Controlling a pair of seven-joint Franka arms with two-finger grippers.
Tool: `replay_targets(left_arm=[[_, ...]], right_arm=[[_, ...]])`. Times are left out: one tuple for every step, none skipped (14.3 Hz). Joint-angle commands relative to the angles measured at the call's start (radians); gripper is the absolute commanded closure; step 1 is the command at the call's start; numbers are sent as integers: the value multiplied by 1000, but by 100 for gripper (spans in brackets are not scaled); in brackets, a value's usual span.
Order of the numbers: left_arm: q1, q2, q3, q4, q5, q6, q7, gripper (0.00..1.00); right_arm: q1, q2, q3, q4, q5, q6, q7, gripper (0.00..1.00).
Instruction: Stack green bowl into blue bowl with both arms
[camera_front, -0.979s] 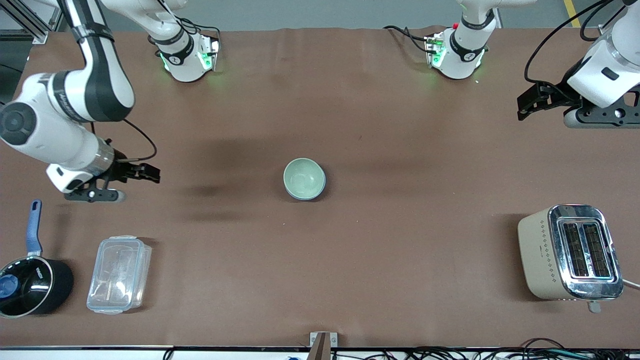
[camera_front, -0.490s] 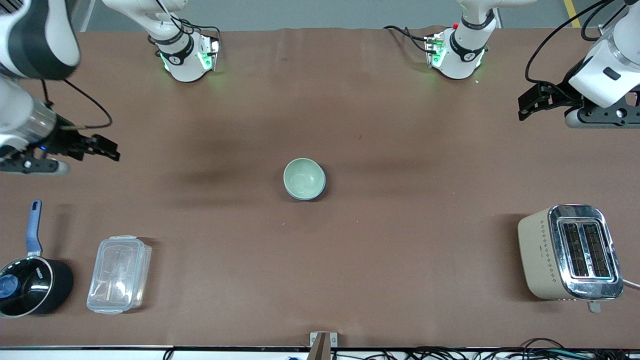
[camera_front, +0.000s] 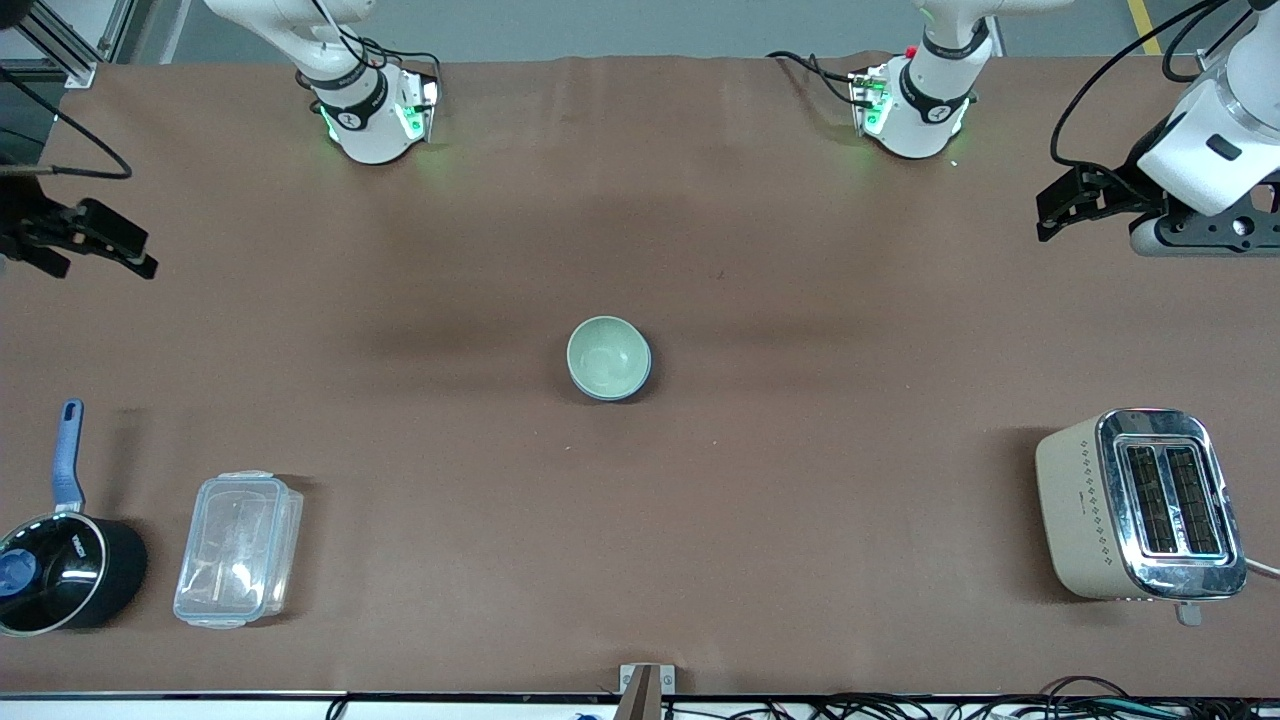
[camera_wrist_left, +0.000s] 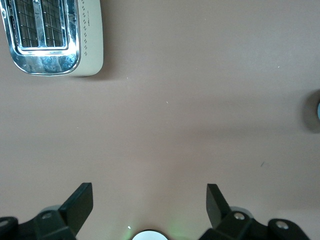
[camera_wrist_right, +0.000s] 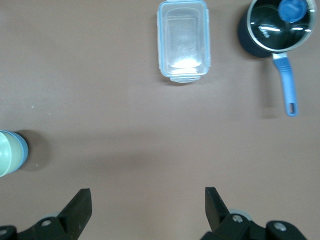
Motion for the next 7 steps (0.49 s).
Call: replay_targets(left_arm=[[0, 2, 3, 16, -6, -6, 21, 0], [0, 0, 1, 17, -5, -5, 19, 0], [1, 0, 3, 19, -3, -5, 19, 0], [1, 0, 3, 26, -2, -5, 19, 0], [3, 0, 3, 37, -2, -5, 19, 0], [3, 0, 4, 40, -2, -5, 19, 0], [5, 0, 4, 43, -2, -5, 17, 0]], right_arm=[[12, 15, 1, 40, -48, -103, -5, 0], [12, 15, 4, 31, -48, -103, -1, 2], [13, 15, 4, 22, -48, -93, 1, 3], [12, 15, 4, 21, -41, -85, 3, 2], [10, 15, 1, 26, -33, -74, 4, 1], [9, 23, -1, 40, -36, -71, -2, 0], [10, 28, -1, 52, -36, -77, 9, 0]])
